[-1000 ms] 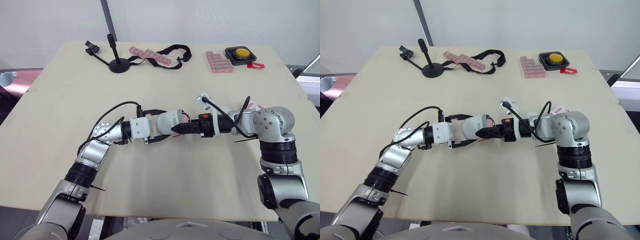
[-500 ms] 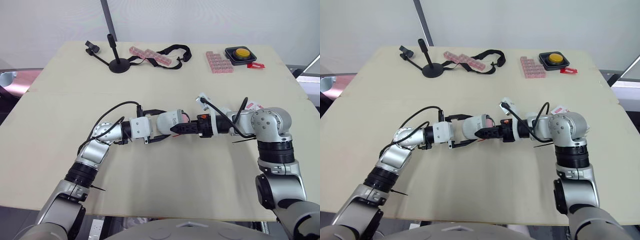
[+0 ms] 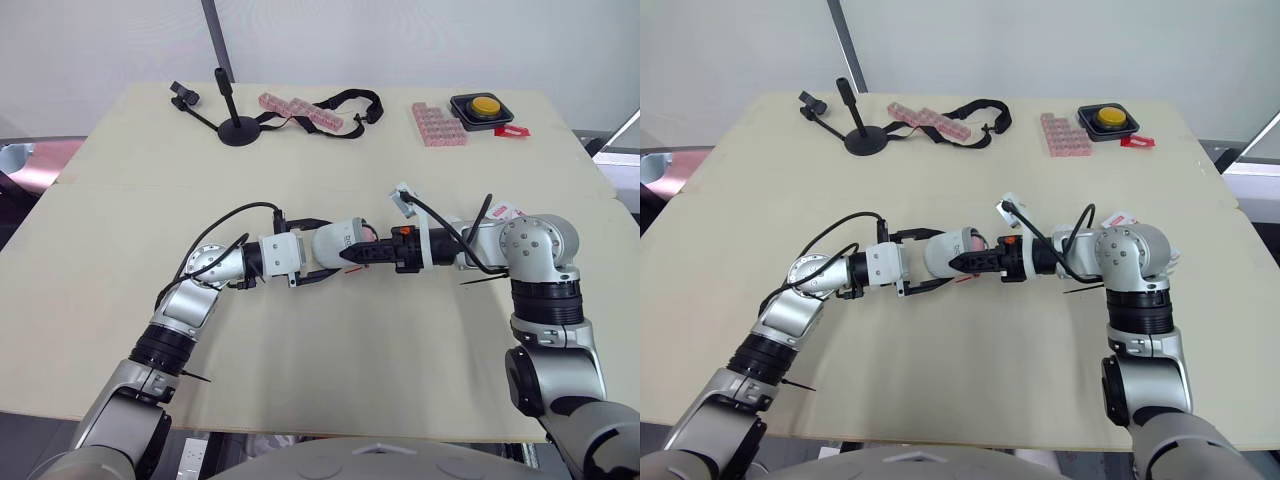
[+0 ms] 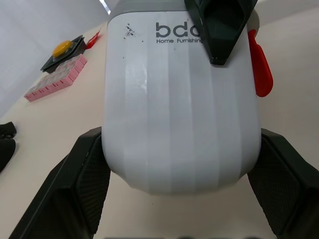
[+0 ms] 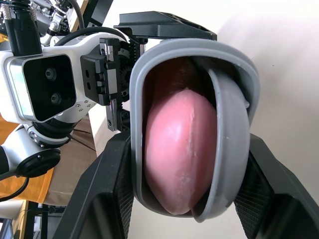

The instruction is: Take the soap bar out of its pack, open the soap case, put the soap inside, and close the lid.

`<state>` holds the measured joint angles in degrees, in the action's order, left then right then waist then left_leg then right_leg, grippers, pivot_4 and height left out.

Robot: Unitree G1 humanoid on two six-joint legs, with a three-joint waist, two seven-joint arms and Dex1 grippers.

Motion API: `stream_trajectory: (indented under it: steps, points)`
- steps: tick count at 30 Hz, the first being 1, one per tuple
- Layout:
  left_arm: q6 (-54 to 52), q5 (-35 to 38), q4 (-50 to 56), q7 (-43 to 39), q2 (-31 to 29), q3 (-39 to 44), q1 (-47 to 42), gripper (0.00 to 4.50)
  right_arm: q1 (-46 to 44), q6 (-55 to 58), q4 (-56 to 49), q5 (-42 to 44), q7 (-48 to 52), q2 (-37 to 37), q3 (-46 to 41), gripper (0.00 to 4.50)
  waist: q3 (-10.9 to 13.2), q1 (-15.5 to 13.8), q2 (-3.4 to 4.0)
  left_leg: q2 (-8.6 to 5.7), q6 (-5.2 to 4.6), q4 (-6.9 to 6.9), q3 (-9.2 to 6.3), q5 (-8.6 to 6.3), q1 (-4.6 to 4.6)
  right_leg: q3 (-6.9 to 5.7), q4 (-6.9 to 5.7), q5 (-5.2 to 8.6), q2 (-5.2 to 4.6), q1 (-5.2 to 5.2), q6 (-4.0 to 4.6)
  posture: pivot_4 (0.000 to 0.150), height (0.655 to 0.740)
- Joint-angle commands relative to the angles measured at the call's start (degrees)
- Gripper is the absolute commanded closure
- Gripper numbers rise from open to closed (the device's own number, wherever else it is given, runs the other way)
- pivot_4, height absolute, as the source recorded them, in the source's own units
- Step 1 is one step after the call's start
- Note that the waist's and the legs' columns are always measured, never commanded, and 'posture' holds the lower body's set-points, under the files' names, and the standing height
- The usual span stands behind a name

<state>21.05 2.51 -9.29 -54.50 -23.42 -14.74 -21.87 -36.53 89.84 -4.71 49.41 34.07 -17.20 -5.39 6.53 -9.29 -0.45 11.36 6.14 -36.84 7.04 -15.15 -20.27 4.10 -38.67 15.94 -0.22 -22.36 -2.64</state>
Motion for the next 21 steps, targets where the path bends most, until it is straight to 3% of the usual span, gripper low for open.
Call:
stream_trajectory:
  steps: [1, 4, 6, 14, 21]
  points:
    - [0.70, 1.54, 1.83, 0.02, 0.16, 0.50, -1.08, 1.07, -0.46, -0.27, -0.80, -0.34, -0.90, -0.81, -0.53, 2.43, 0.00, 0.00, 0.00, 0.00, 0.00, 0.00, 0.00, 0.00, 0.00, 0.00, 0.00, 0.00, 0.00, 0.00, 0.00, 0.150, 0.7400]
    - [-1.05, 2.13, 2.10, -0.42, 0.03, 0.49, -0.92, 1.07, -0.38, -0.24, -1.16, -0.10, -0.71, -0.84, -0.49, 2.43, 0.00, 0.01, 0.00, 0.00, 0.00, 0.00, 0.00, 0.00, 0.01, 0.00, 0.00, 0.00, 0.00, 0.00, 0.00, 0.150, 0.7400]
    - [-2.97, 2.96, 2.53, -0.77, -0.08, 0.78, -0.74, 0.06, -0.42, -0.36, -1.33, 0.00, -0.44, -1.08, -0.24, 2.43, 0.00, 0.00, 0.00, 0.00, 0.00, 0.00, 0.00, 0.00, 0.01, 0.00, 0.00, 0.00, 0.00, 0.00, 0.00, 0.150, 0.7400]
    - [-10.74, 8.50, 5.27, -4.87, -1.47, 1.73, -0.44, 0.02, -0.74, -1.20, -1.84, 0.01, 0.38, -2.11, 0.88, 2.43, 0.00, 0.01, 0.00, 0.00, 0.00, 0.00, 0.00, 0.00, 0.02, 0.01, -0.01, 0.00, 0.01, 0.00, 0.00, 0.150, 0.7400]
    - [-39.73, 24.45, 12.20, -11.10, -8.07, 5.45, -1.79, 0.02, -5.88, -24.02, -9.05, -14.51, 16.36, -22.72, 22.97, 2.43, 0.09, 0.10, 0.12, 0.00, 0.01, 0.00, 0.01, 0.00, 0.00, 0.03, -0.05, 0.00, -0.01, -0.04, 0.00, 0.150, 0.7400]
